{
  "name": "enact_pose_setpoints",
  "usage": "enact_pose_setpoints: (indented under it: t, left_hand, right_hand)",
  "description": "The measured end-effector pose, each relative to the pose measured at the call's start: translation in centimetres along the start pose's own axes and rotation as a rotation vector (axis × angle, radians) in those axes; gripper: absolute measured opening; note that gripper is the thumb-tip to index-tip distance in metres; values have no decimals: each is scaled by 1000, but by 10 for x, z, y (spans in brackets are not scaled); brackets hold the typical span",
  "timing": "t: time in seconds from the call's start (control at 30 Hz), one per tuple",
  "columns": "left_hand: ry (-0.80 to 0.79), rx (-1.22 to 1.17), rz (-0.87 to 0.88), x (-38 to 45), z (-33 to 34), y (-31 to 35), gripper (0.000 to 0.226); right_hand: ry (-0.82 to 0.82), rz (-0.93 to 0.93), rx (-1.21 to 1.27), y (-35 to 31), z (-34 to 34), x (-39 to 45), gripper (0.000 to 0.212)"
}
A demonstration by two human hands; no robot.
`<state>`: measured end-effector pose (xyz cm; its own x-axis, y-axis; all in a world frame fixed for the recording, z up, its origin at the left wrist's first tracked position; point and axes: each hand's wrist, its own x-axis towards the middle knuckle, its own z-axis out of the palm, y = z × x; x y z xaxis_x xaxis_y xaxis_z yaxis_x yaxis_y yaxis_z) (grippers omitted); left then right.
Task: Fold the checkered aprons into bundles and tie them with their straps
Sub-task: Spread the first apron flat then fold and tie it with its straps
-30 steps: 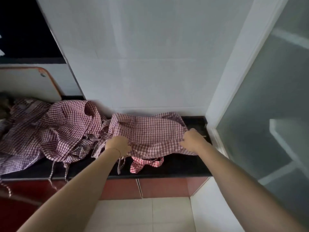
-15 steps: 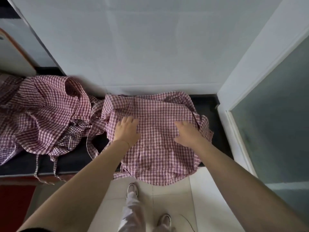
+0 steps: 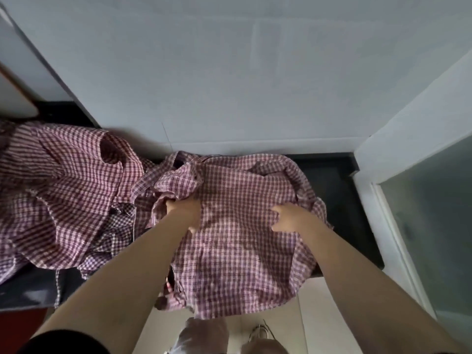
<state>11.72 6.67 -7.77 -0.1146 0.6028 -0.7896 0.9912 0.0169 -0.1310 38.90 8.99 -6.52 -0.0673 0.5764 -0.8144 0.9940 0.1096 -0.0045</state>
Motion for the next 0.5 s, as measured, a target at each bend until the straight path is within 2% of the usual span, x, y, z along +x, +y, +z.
enact_pose_setpoints:
  t: [0.07,0.1,0.2,0.27,0.33,0.43,0.5]
  left_hand:
    - [-42,-1,12,-3,-26,10,53]
    - [-12,0,36,-5,-38,19,46]
    - [278,-103,113,-13,-57,56,31]
    - [487,-229,155,-13,-63,82,29]
    - [607,-317,236,-4,-65,99,39]
    - [643,-395,273,10,-67,120,59]
    - [655,-440,284,17,-71,131,63]
  right_hand:
    - [90,-5,40,0,-12,-4,25]
    - [193,13,80,4,-18,-5,23]
    - [591,148,251,25,-30,-12,17]
    - [760,204,361,45,-34,-9,15]
    - [750,224,438,66,-35,2,31]
    - [523,250,483,88,-27,17,69]
    - [403,208,472,94,-20,23,88]
